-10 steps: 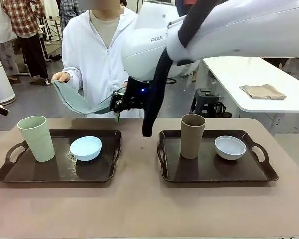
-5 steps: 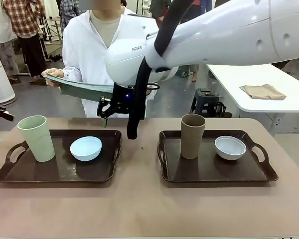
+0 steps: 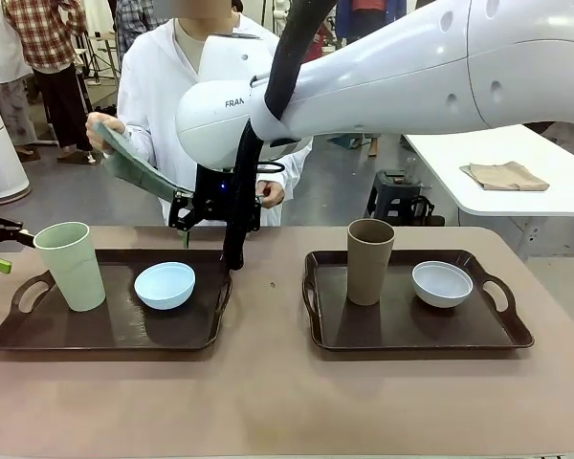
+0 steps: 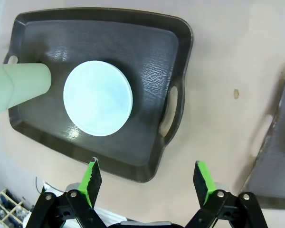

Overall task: Set up a tray with a mat and arrange the tableware.
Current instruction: Pick up the Picnic Bowl and Reusable plastic cup from the Handle tray in front of the human's position and hold them in the air.

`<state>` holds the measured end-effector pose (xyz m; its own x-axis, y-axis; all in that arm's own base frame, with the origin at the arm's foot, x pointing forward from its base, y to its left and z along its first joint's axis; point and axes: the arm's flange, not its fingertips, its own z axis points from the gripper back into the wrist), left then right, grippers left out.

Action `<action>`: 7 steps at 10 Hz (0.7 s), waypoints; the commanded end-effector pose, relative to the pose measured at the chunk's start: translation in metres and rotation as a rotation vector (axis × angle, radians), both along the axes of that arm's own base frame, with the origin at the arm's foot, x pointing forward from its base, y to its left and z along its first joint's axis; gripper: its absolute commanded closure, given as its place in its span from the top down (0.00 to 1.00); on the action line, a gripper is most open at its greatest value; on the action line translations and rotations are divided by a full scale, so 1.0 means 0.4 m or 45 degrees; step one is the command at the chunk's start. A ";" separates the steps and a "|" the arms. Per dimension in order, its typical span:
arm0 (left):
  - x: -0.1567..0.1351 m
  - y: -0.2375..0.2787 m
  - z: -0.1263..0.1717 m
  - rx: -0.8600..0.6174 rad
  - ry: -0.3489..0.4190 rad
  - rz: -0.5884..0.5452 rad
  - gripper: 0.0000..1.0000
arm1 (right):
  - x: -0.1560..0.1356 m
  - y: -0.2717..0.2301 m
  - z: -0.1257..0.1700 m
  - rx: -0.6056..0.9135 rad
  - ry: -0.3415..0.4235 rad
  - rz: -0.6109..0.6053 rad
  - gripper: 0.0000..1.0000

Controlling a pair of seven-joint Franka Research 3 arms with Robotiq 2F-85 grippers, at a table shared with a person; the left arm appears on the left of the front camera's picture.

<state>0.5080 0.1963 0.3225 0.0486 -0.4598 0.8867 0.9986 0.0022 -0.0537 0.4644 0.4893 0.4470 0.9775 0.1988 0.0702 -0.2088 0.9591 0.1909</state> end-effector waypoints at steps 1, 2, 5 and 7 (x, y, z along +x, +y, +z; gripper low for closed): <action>0.001 0.004 0.021 0.011 -0.018 -0.002 1.00 | -0.006 -0.018 -0.003 0.005 -0.003 -0.009 1.00; 0.001 0.004 0.021 0.011 -0.018 -0.002 1.00 | -0.006 -0.018 -0.003 0.005 -0.003 -0.009 1.00; 0.008 -0.017 -0.028 -0.045 -0.090 0.046 1.00 | 0.020 0.026 -0.050 0.012 -0.011 -0.033 1.00; 0.009 -0.028 -0.069 -0.088 -0.176 0.055 1.00 | 0.030 0.050 -0.081 0.028 -0.017 -0.026 1.00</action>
